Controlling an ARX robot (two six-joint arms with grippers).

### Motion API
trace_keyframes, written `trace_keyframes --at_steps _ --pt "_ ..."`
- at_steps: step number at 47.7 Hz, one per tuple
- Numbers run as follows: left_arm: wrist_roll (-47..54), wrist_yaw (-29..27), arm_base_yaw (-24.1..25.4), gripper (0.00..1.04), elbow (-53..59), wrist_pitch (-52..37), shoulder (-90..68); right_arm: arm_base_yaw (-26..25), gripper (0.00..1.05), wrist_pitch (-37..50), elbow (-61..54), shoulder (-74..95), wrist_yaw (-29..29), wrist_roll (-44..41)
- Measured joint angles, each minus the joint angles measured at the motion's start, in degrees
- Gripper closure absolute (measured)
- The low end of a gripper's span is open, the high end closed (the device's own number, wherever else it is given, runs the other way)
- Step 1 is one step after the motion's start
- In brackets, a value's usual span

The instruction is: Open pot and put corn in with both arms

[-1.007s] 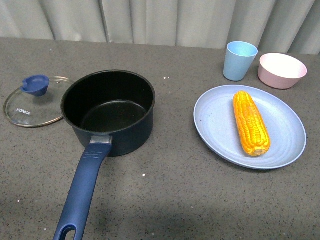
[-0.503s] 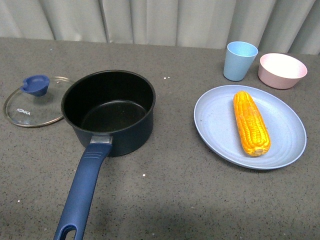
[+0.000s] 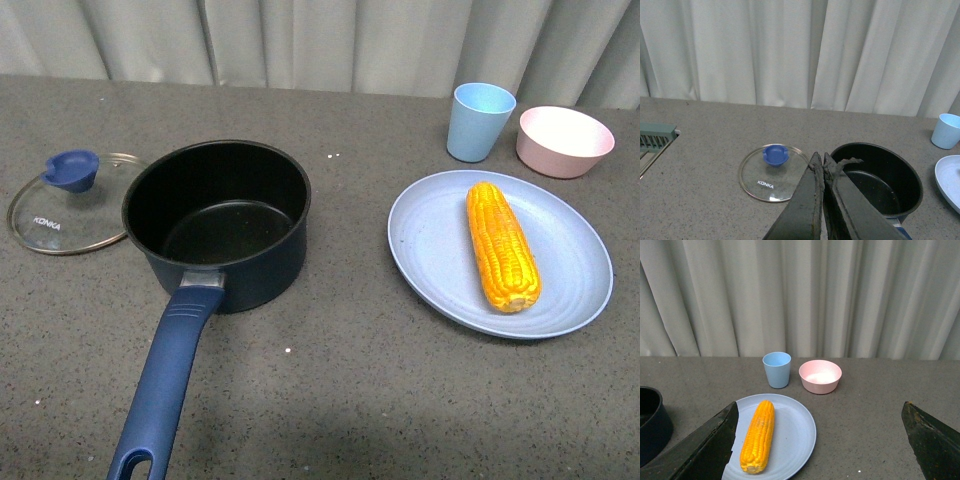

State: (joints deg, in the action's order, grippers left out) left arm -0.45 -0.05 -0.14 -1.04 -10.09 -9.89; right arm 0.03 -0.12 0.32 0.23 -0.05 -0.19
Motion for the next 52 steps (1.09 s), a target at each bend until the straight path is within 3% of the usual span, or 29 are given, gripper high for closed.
trace_keyframes --at_steps 6,17,21,23,25,28,31,41,47,52 --pt "0.0 0.1 0.0 1.01 0.0 8.8 7.0 0.0 0.09 0.0 0.0 0.0 0.0 0.0" --pt "0.0 0.1 0.0 1.0 0.0 10.0 9.6 0.0 0.09 0.0 0.0 0.0 0.0 0.0" --pt "0.0 0.1 0.0 0.81 0.0 10.0 9.6 0.2 0.09 0.0 0.0 0.1 0.5 -0.1" --pt "0.0 0.1 0.0 0.72 0.0 10.0 9.6 3.3 0.09 0.2 0.1 2.0 13.0 -1.4" --pt "0.0 -0.1 0.0 0.63 0.0 10.1 9.6 4.4 0.09 0.7 0.1 4.5 21.3 -1.8" --pt "0.0 0.0 0.0 0.52 0.0 10.1 9.7 4.5 0.09 2.6 0.1 7.7 26.9 -3.0" --pt "0.0 0.0 0.0 0.38 0.0 10.1 9.7 2.9 0.09 7.4 1.0 13.9 23.6 -3.4" --pt "0.0 0.0 0.0 0.06 0.0 10.1 9.7 -3.7 0.09 20.0 6.9 36.7 11.8 0.3" --pt "0.2 0.0 0.0 0.06 0.0 10.1 9.7 -6.0 0.09 26.6 15.0 57.5 4.3 4.2" --pt "0.2 0.0 0.0 0.06 0.0 10.1 9.7 -5.6 0.09 23.4 24.7 72.7 1.4 7.2"
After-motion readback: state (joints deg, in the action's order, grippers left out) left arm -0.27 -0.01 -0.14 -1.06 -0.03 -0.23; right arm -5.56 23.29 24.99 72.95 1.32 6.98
